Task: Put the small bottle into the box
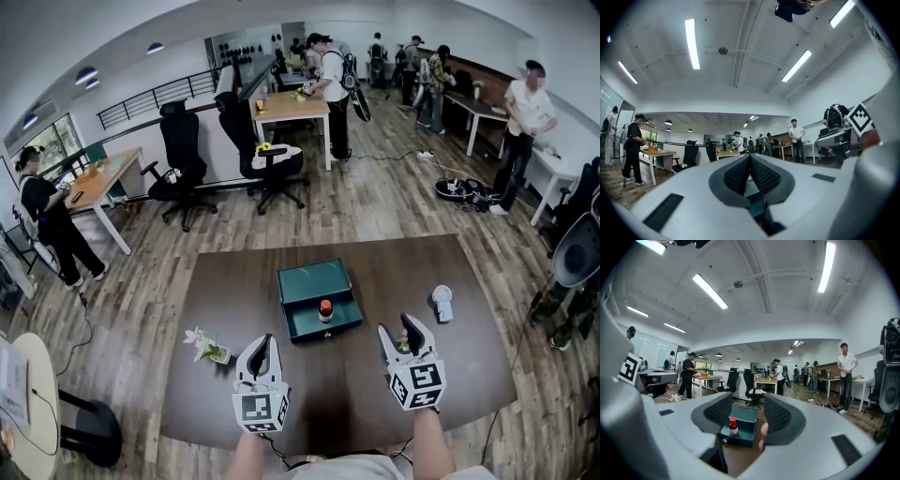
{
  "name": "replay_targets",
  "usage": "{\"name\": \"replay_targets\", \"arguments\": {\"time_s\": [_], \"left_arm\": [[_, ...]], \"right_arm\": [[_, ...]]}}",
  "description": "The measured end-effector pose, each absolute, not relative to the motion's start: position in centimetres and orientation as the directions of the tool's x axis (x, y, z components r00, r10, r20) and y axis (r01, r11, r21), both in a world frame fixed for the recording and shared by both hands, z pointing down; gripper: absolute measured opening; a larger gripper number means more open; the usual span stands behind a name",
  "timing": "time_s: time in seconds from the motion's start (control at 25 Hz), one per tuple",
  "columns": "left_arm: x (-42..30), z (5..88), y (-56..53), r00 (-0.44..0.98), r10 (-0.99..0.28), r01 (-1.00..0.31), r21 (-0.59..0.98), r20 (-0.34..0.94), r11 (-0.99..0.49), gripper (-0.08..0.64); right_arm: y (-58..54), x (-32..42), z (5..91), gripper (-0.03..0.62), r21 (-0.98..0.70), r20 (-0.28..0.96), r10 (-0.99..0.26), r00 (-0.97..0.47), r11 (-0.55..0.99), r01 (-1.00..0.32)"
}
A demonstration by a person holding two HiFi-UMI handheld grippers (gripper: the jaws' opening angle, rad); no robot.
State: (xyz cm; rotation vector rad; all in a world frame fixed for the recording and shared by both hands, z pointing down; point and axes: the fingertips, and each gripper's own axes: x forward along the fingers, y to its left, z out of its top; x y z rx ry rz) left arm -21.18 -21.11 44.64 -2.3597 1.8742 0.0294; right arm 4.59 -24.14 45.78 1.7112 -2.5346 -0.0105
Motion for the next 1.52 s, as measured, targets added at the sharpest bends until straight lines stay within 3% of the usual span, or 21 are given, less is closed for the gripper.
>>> {"name": "replay_targets", "arguments": {"time_s": [0.2,0.6,1.52], "left_arm": [[-21.4,44.7,-21.4,0.228,-0.969,-0.972,-0.087,-0.095,-0.220,0.002],[-21.7,44.4,-21.4,0.225,-0.969,-0.972,-0.095,-0.097,-0.216,0.002],[-22.6,44.9,-20.9,0.207,-0.974,-0.977,-0.073,-0.091,-0.201,0.002]], "right_arm": [[-24.4,4.4,45.8,0.199,0.061,0.061,-0.928,-0.367,0.370,-0.927],[-24.4,5.2,44.9,0.004,0.084,0.025,-0.952,-0.304,0.305,-0.949],[-24.4,4.4,44.6,0.002,0.092,0.028,-0.945,-0.325,0.326,-0.941]]}}
